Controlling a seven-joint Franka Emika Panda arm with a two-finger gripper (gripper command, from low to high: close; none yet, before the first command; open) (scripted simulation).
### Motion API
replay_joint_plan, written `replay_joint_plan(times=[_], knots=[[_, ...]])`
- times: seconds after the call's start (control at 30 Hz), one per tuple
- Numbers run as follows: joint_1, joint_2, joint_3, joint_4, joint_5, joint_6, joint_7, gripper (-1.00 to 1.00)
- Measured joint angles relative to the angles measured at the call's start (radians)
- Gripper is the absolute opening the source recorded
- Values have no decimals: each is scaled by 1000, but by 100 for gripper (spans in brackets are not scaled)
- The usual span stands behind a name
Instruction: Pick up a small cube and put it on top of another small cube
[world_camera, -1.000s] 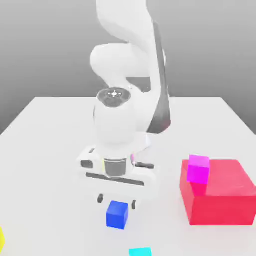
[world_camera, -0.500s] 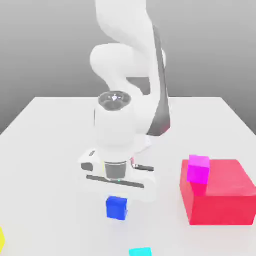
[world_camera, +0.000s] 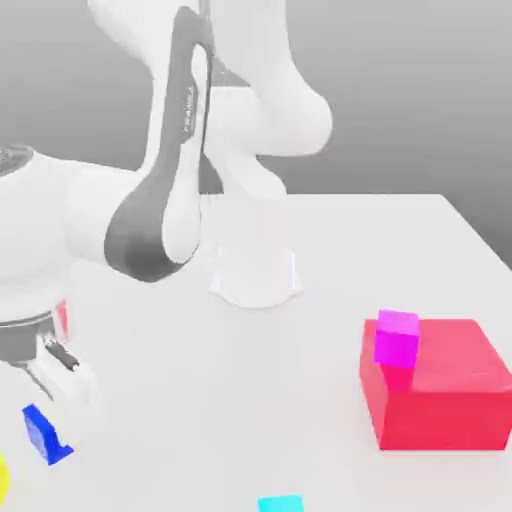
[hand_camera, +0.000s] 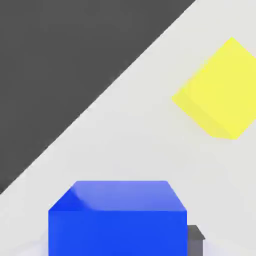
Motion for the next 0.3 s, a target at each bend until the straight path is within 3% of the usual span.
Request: replay_joint_plan(times=[0.07,0.17,0.2,0.3], knots=[[-32,37,-25,67,23,-35,12,-100],[-63,132,-12,100,64,23,-5,-100],[-70,162,-4,104,77,49,-13,100],[-70,162,-4,104,77,49,-13,100]])
